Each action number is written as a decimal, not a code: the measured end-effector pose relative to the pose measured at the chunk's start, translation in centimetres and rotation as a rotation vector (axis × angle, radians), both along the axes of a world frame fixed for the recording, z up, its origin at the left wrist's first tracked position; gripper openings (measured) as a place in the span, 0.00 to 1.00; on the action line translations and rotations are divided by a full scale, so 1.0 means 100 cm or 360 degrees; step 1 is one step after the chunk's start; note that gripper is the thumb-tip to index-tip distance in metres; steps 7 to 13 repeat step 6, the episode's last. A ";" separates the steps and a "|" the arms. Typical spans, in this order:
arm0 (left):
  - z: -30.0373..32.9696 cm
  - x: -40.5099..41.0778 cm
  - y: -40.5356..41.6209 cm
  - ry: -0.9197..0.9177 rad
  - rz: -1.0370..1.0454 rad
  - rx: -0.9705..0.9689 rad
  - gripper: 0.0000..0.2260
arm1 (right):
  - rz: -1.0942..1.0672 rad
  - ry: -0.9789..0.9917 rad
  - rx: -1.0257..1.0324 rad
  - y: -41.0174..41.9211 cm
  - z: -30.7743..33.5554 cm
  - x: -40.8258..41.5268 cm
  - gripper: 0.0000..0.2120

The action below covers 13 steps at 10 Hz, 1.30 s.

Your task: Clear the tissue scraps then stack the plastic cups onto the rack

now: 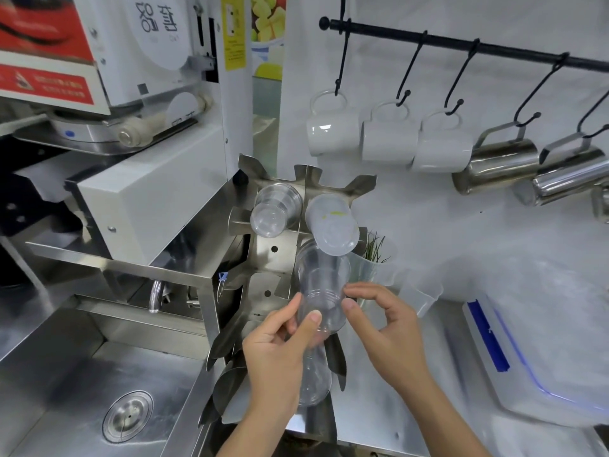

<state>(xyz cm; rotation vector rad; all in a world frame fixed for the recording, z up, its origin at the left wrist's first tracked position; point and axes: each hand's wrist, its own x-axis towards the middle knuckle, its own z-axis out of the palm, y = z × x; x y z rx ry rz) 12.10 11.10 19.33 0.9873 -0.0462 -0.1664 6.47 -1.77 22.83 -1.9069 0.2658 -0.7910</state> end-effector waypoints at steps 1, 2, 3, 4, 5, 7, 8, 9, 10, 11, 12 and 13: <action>0.002 0.003 -0.002 0.0008 0.0007 0.0025 0.15 | -0.0030 -0.0008 -0.0016 0.000 0.002 0.002 0.02; -0.001 0.008 0.000 0.0006 0.0065 0.0169 0.15 | -0.0085 0.0031 -0.0107 -0.001 0.001 0.006 0.07; -0.006 0.012 0.004 0.0073 0.0117 0.0264 0.19 | -0.0168 0.0078 -0.0151 -0.001 -0.002 0.012 0.10; -0.008 0.012 0.011 0.0171 0.0094 0.0269 0.16 | -0.0242 0.0090 -0.0185 -0.001 -0.005 0.017 0.11; -0.014 0.010 0.019 0.0253 0.0067 0.0203 0.15 | -0.0275 0.0101 -0.0220 0.003 -0.008 0.021 0.12; -0.012 0.005 0.028 0.0301 -0.0018 0.0145 0.15 | -0.0354 0.0144 -0.0212 0.009 -0.004 0.020 0.10; -0.012 0.005 0.028 0.0301 -0.0018 0.0145 0.15 | -0.0354 0.0144 -0.0212 0.009 -0.004 0.020 0.10; -0.012 0.005 0.028 0.0301 -0.0018 0.0145 0.15 | -0.0354 0.0144 -0.0212 0.009 -0.004 0.020 0.10; -0.012 0.005 0.028 0.0301 -0.0018 0.0145 0.15 | -0.0354 0.0144 -0.0212 0.009 -0.004 0.020 0.10; -0.012 0.005 0.028 0.0301 -0.0018 0.0145 0.15 | -0.0354 0.0144 -0.0212 0.009 -0.004 0.020 0.10; -0.012 0.005 0.028 0.0301 -0.0018 0.0145 0.15 | -0.0354 0.0144 -0.0212 0.009 -0.004 0.020 0.10; -0.012 0.005 0.028 0.0301 -0.0018 0.0145 0.15 | -0.0354 0.0144 -0.0212 0.009 -0.004 0.020 0.10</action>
